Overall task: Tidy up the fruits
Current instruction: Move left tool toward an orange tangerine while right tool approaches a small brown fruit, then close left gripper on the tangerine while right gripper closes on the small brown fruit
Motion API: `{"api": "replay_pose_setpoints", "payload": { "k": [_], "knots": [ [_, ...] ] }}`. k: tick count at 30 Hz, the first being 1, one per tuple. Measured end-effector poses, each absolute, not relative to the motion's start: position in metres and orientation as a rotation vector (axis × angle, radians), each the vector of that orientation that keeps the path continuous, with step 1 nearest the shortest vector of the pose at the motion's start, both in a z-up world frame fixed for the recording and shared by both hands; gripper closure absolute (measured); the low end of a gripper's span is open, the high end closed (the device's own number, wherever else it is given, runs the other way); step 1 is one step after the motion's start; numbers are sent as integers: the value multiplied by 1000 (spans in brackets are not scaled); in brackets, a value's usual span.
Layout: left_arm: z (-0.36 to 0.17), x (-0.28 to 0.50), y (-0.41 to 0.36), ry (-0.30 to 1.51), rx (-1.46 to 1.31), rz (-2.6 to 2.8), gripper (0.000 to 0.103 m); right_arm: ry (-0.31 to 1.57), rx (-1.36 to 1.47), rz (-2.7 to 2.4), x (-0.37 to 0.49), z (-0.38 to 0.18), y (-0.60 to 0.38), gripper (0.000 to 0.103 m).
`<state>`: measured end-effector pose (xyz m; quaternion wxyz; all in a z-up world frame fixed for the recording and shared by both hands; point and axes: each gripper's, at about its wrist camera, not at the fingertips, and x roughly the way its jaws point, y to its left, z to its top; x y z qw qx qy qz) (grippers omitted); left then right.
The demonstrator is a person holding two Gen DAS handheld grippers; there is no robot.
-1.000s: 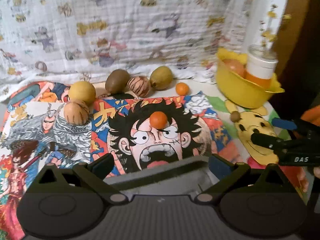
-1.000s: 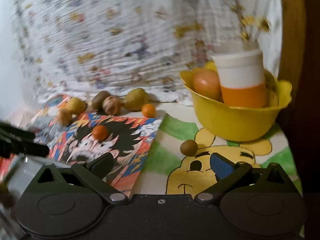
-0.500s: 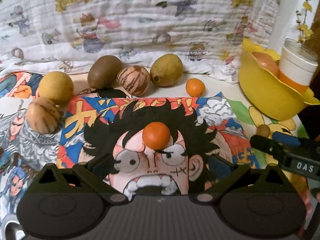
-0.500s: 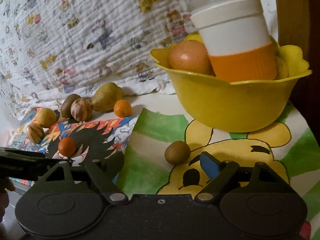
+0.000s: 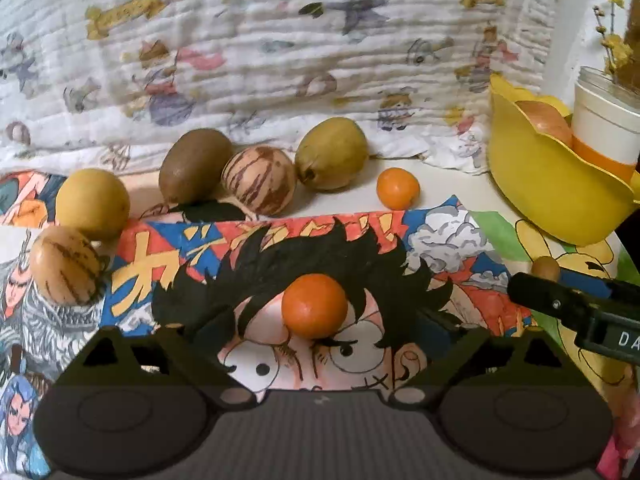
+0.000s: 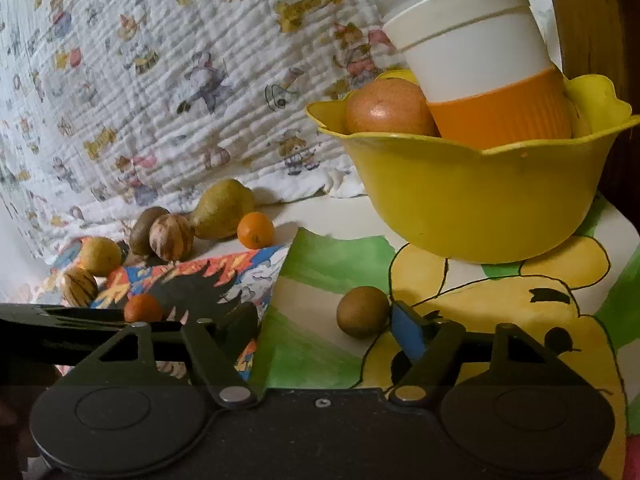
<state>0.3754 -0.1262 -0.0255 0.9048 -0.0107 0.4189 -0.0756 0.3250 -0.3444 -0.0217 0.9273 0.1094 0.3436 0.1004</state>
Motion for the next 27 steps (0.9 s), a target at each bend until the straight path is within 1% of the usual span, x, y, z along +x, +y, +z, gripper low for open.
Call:
{"api": "replay_pose_setpoints", "payload": {
  "k": [1,2,5,11,13,19,22,26,27],
  "knots": [
    [-25,375,-127,859,-17,-158,12,700,238,216,325,-22,-345,37],
    [-25,374,-127,853,-15,-161,13,698,244,222,324,-22,-346,38],
    [-25,372,-125,831,-14,-166,22,692,256,229,324,-23,-346,40],
    [-25,370,-122,812,-22,-152,33,686,294,220,327,-23,-348,43],
    [-25,370,-123,807,-22,-154,39,680,292,216,326,-23,-347,45],
    [-24,367,-132,797,12,-178,49,657,261,215,328,-22,-343,53],
    [-24,367,-133,795,12,-186,57,657,252,218,330,-23,-342,58],
    [-24,368,-130,796,-9,-185,67,658,239,221,332,-23,-340,61],
    [-24,368,-129,796,-11,-186,67,658,235,222,332,-23,-339,61]
  ]
}}
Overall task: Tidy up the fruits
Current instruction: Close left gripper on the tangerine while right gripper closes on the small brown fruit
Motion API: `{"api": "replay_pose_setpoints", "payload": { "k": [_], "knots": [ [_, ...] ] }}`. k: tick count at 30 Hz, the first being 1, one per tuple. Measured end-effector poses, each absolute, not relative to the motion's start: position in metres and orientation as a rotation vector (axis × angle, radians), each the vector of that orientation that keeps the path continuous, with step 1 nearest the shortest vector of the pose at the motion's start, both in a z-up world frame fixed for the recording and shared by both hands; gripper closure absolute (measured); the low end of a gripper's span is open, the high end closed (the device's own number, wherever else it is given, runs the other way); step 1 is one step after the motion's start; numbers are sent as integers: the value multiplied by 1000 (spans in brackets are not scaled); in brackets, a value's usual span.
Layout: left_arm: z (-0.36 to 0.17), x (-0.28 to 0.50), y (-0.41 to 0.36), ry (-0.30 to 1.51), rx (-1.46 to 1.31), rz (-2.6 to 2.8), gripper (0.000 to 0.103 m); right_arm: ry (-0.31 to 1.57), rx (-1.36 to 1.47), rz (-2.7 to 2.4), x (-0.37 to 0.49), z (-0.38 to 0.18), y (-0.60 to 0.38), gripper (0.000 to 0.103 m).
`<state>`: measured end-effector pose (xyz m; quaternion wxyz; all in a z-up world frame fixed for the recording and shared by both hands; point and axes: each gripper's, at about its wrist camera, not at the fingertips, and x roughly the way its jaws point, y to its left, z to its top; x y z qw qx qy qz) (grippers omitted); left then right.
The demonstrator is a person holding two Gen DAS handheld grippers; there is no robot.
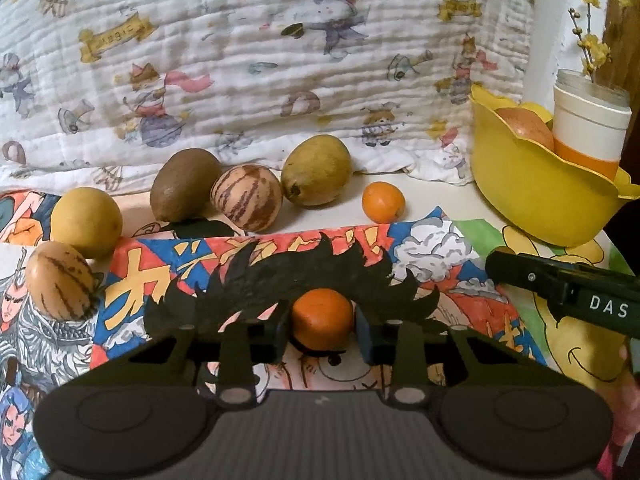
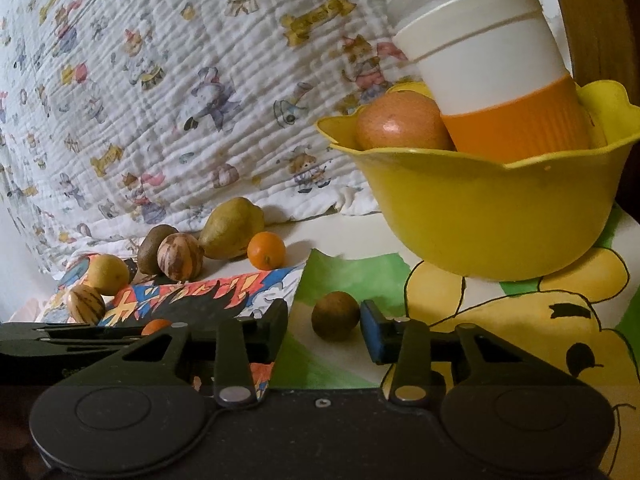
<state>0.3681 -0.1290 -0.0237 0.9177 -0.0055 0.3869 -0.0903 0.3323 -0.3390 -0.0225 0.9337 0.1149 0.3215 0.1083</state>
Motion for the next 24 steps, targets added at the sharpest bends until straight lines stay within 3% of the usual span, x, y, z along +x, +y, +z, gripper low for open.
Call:
{"api": "replay_pose_setpoints", "payload": {
  "k": [3,7,24],
  "knots": [
    [-24,367,-127,794,-23,-191,67,666,237,225,335,-23,-339,61],
    [-24,367,-128,796,-30,-199,67,678,259,242,337,-24,-338,73],
    [-6,351,-123,792,-97,-234,68,610,175,234,319,-9,-330,75]
  ]
}}
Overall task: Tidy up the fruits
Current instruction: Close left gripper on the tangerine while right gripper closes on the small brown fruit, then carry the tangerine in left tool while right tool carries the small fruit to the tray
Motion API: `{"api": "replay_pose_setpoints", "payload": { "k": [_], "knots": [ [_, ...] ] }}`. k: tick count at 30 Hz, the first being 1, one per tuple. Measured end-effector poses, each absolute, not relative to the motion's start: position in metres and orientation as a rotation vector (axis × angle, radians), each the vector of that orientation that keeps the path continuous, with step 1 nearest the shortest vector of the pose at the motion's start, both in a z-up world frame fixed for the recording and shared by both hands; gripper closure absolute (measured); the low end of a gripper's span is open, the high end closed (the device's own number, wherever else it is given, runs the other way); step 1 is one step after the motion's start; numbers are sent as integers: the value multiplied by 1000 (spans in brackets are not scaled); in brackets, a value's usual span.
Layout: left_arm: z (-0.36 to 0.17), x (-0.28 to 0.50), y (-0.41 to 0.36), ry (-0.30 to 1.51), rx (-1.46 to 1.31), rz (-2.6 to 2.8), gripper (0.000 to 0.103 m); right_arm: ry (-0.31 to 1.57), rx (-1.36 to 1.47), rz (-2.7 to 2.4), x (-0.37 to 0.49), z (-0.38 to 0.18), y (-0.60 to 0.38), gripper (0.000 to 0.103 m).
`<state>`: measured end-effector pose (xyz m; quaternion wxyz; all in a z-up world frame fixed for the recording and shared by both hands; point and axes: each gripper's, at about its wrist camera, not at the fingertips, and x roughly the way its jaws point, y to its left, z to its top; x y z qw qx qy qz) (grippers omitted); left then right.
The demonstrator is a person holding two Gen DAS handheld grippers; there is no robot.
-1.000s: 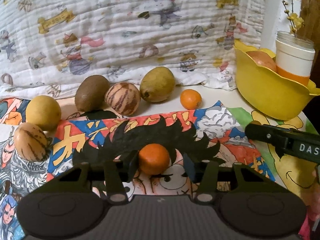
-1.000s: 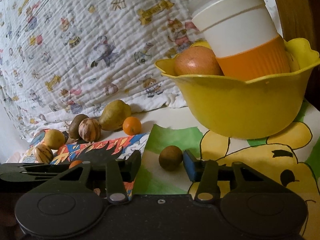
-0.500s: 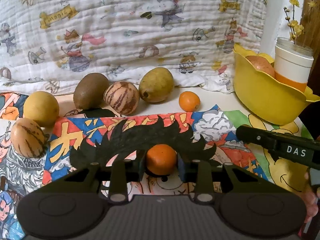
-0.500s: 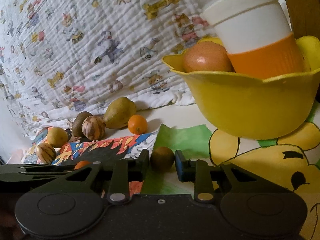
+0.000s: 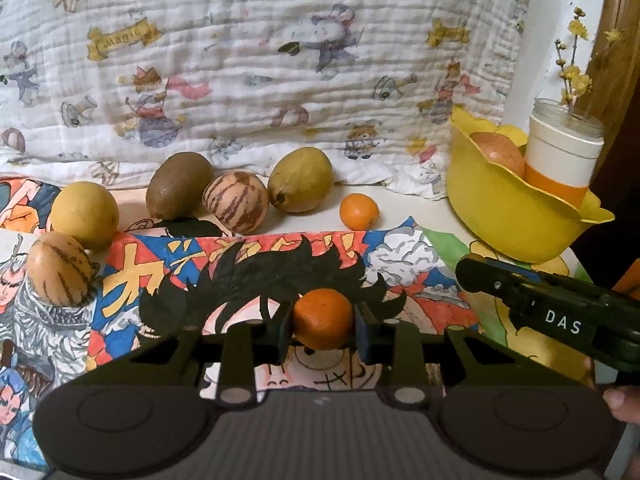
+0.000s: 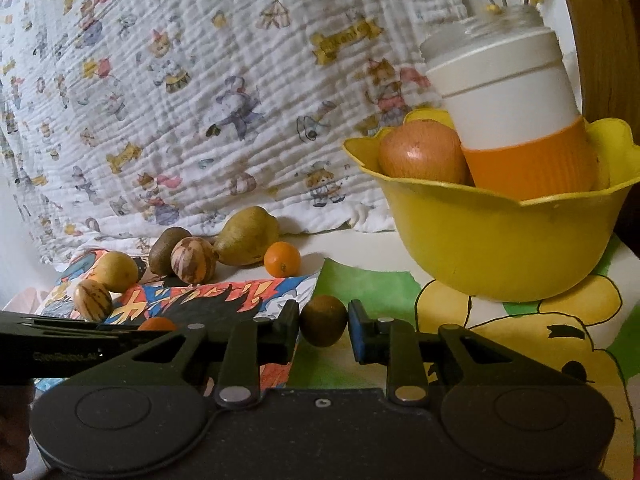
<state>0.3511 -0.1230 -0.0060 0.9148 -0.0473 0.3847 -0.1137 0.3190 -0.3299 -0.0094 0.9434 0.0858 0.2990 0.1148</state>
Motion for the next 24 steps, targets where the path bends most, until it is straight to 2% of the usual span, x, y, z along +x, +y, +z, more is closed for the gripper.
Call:
{"api": "replay_pose_setpoints", "payload": {
  "k": [15,24],
  "knots": [
    [22,305,-116,760,-144,-277,68,560,130,316,259,25,-316,75],
    [37,253,-74,762,-167,-277,68,580,108,483,202,37,-278,75]
  ]
}}
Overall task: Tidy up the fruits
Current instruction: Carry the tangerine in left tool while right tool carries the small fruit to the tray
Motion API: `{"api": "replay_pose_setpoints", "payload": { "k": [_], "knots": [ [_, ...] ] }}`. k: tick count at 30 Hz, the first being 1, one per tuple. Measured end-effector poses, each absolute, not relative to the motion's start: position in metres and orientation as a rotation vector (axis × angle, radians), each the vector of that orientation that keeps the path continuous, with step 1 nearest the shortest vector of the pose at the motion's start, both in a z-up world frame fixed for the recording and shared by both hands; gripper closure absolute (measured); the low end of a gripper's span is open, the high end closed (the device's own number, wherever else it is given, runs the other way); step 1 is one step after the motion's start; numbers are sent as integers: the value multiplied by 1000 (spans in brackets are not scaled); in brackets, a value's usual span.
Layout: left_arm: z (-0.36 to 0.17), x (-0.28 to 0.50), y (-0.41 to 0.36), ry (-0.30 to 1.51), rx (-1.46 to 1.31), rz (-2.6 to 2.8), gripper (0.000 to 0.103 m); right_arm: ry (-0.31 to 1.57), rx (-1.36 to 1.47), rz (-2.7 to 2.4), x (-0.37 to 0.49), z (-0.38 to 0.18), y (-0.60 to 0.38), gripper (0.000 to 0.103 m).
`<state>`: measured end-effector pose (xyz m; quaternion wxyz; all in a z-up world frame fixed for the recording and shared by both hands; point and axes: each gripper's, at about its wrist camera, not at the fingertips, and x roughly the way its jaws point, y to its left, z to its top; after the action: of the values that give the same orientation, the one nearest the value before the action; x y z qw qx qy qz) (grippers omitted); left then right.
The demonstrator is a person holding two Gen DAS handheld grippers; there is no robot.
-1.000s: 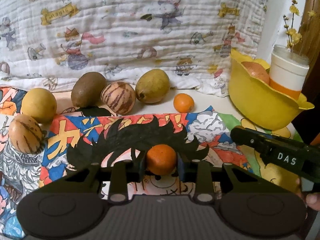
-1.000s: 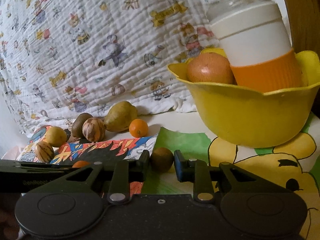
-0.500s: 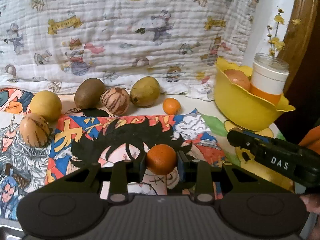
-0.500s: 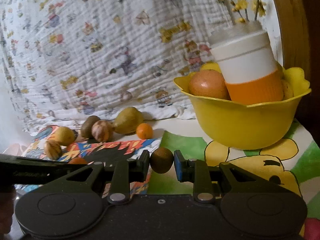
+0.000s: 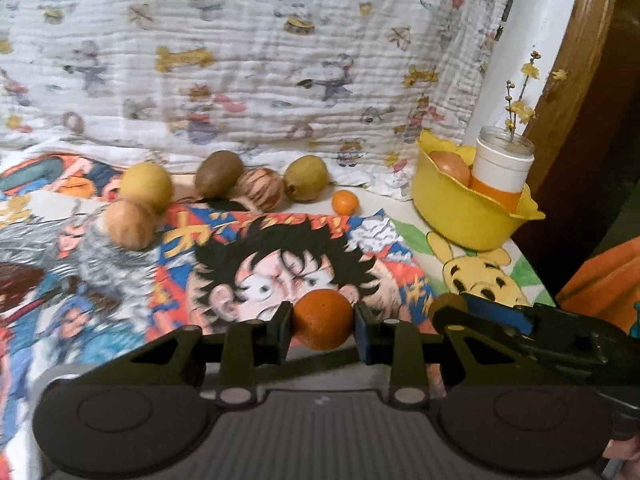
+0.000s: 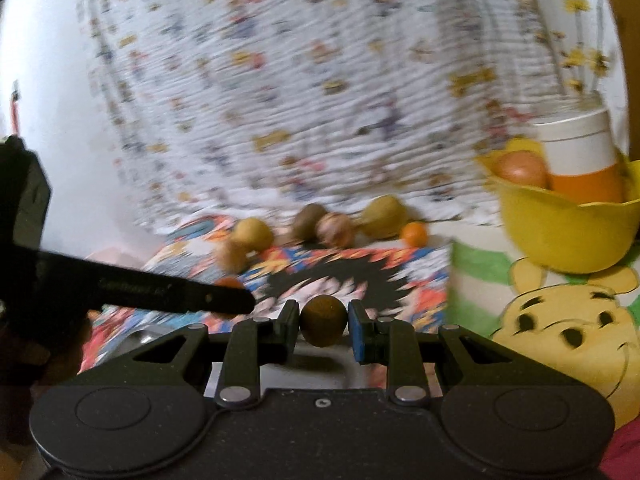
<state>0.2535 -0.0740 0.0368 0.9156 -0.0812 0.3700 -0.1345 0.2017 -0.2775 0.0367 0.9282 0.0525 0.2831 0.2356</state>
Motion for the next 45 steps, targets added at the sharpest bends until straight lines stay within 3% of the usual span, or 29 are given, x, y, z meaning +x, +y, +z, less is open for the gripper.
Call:
{"api": "replay_pose_setpoints", "payload": {
  "k": [17,32,45],
  "knots": [
    [30,165,13,753,-147,-164,68,692,4,766,153,16,-185,75],
    [-4,169,60,891,-220,-84,68,812,-85,817,169,-5,-139,75],
    [-6,170,65,897,-243,-120,67,808,-105,811,168,-5,-133,72]
  ]
}}
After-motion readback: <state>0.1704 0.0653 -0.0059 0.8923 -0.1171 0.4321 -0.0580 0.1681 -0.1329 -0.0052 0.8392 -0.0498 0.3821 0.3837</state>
